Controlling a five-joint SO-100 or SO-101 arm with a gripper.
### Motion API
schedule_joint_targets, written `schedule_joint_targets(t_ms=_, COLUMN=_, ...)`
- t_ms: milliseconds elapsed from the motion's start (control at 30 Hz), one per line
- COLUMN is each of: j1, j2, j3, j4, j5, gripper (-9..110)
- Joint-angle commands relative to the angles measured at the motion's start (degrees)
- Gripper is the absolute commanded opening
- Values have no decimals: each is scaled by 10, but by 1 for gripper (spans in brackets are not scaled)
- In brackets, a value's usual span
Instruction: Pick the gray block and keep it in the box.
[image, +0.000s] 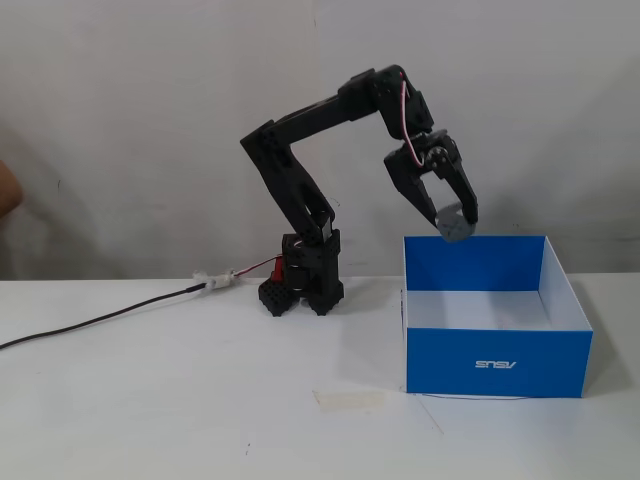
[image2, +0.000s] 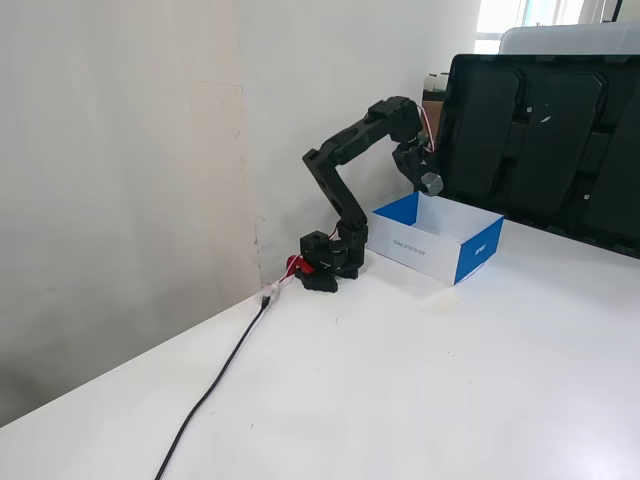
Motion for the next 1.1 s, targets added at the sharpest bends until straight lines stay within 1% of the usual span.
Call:
schedule_joint_targets(t_ms=0, j1=-3, j2=-4, j3=13, j4=-39, j5=-4, gripper=0)
schedule_joint_targets(t_ms=33, j1=-3, j2=-17, j3=22, j4=-59, j5=-4, gripper=1)
schedule_joint_targets(t_ms=100, j1=4, j2=-56, j3=13, j4=-82, j5=2, gripper=7)
schedule_joint_targets(t_ms=133, j1=9, j2=-61, j3=17, j4=-98, j5=1, gripper=18)
schedule_joint_targets(t_ms=200, j1=13, j2=-54, j3=30, j4=-118, j5=3, gripper=32)
schedule_joint_targets(t_ms=267, j1=13, j2=-49, j3=54, j4=-133, j5=4, gripper=49)
schedule_joint_targets(t_ms=300, j1=14, j2=-47, j3=66, j4=-141, j5=4, gripper=50)
schedule_joint_targets(t_ms=333, j1=18, j2=-44, j3=74, j4=-148, j5=4, gripper=49)
schedule_joint_targets(t_ms=400, j1=34, j2=-25, j3=79, j4=-147, j5=5, gripper=41)
schedule_joint_targets(t_ms=533, j1=133, j2=72, j3=89, j4=-125, j5=3, gripper=30)
schedule_joint_targets(t_ms=600, j1=189, j2=102, j3=85, j4=-120, j5=5, gripper=17)
schedule_joint_targets(t_ms=667, j1=235, j2=130, j3=84, j4=-115, j5=5, gripper=9)
schedule_joint_targets(t_ms=700, j1=257, j2=142, j3=84, j4=-110, j5=5, gripper=1)
schedule_joint_targets(t_ms=833, j1=335, j2=179, j3=90, j4=-96, j5=5, gripper=0)
schedule_joint_targets(t_ms=967, j1=435, j2=221, j3=124, j4=-98, j5=-2, gripper=0)
schedule_joint_targets(t_ms=1067, j1=520, j2=265, j3=187, j4=-142, j5=-3, gripper=0)
